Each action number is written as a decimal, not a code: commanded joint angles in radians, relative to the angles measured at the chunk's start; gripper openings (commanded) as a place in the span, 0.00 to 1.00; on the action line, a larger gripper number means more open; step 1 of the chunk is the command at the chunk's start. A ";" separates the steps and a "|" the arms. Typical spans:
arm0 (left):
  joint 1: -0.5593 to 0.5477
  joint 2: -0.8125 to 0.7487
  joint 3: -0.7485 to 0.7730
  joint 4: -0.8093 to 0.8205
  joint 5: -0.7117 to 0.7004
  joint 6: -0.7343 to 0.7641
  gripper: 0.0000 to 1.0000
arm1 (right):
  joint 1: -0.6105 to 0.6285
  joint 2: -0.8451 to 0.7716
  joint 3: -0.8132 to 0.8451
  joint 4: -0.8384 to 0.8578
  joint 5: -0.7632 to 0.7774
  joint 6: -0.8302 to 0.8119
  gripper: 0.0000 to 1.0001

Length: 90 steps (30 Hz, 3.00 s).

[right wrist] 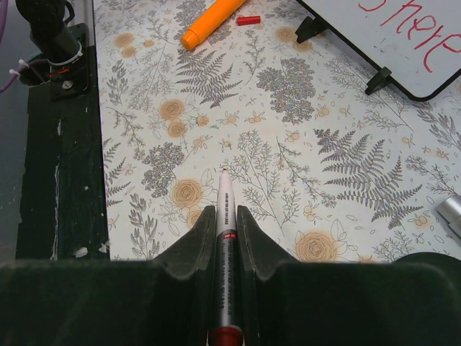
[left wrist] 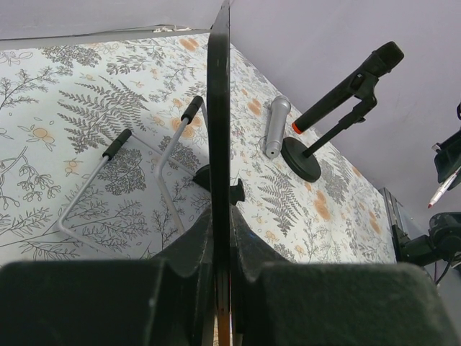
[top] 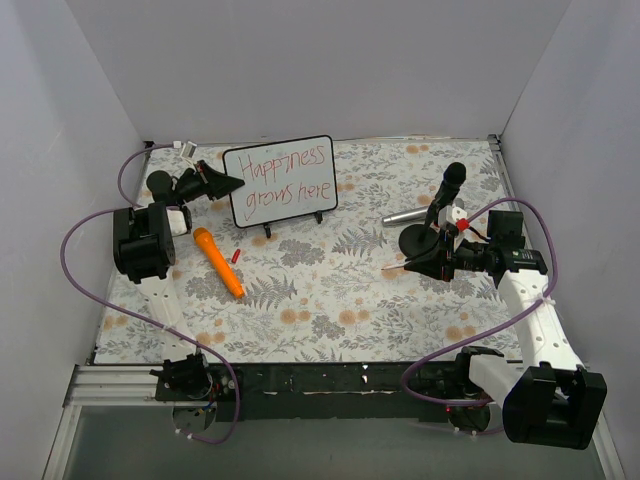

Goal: Write a sentence on the whiteboard
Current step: Put down the whiteboard on the whiteboard stand.

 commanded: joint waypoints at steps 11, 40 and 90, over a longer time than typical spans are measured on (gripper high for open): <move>0.022 0.007 -0.039 0.140 0.006 0.121 0.16 | 0.002 0.010 -0.005 0.023 -0.008 0.007 0.01; 0.028 0.017 0.060 0.356 -0.012 0.066 0.09 | 0.006 0.065 -0.005 0.028 0.006 0.006 0.01; 0.030 0.238 0.449 0.444 0.080 -0.027 0.09 | 0.009 0.157 -0.005 0.031 0.028 0.003 0.01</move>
